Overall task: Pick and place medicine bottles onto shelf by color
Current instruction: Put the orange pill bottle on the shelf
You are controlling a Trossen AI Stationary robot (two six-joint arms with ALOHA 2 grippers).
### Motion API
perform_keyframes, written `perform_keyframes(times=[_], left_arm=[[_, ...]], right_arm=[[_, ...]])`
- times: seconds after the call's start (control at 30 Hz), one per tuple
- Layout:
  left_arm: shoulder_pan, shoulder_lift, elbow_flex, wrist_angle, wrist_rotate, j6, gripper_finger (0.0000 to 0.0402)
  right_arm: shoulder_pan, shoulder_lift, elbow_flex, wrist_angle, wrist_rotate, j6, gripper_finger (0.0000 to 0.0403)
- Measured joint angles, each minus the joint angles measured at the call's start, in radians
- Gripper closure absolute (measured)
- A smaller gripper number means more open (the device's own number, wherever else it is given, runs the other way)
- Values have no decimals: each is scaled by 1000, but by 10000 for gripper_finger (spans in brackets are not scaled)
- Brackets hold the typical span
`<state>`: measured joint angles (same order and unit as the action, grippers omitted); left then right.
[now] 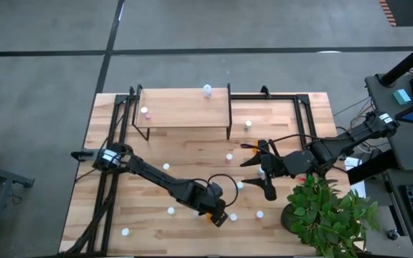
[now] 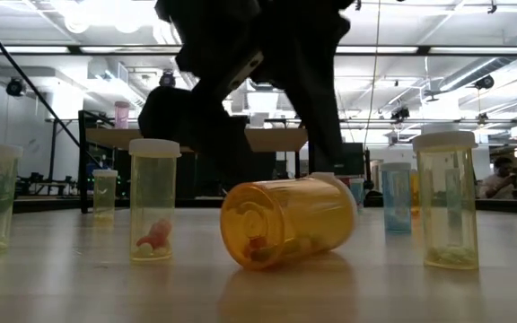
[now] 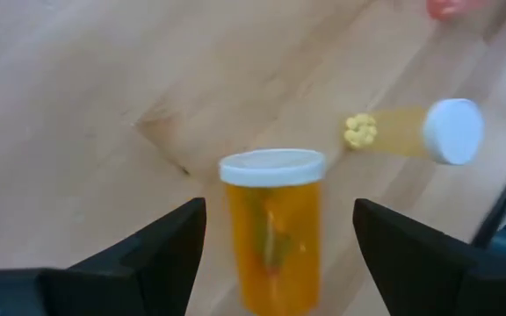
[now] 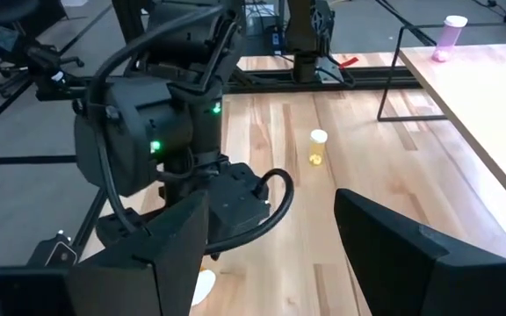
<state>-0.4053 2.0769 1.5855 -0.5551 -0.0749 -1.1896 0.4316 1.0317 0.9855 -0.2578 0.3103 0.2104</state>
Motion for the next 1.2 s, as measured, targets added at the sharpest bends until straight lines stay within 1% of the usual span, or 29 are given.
perform_keyframes(times=[0.27,0.4,0.53,0.67,0.87,0.93,1.07,1.2], left_arm=[[5,0,-63,53,-6,-1,130],[13,-1,-72,-4,-10,-7,130],[18,-1,-72,-12,-11,22,135],[22,-1,-93,-12,-13,25,166],[26,-2,-102,0,-14,19,243],[29,-2,-100,5,-22,17,262],[42,-2,-77,13,-44,17,266],[55,-17,-41,11,-99,19,252]], right_arm=[[0,3,0,1,0,0,165],[0,3,0,0,1,-1,165],[0,3,0,0,1,-1,165],[0,3,0,0,1,-1,165],[0,3,0,0,3,-4,165],[0,3,0,0,4,-5,165],[0,3,0,0,3,-5,165],[0,3,0,1,3,-5,165]])
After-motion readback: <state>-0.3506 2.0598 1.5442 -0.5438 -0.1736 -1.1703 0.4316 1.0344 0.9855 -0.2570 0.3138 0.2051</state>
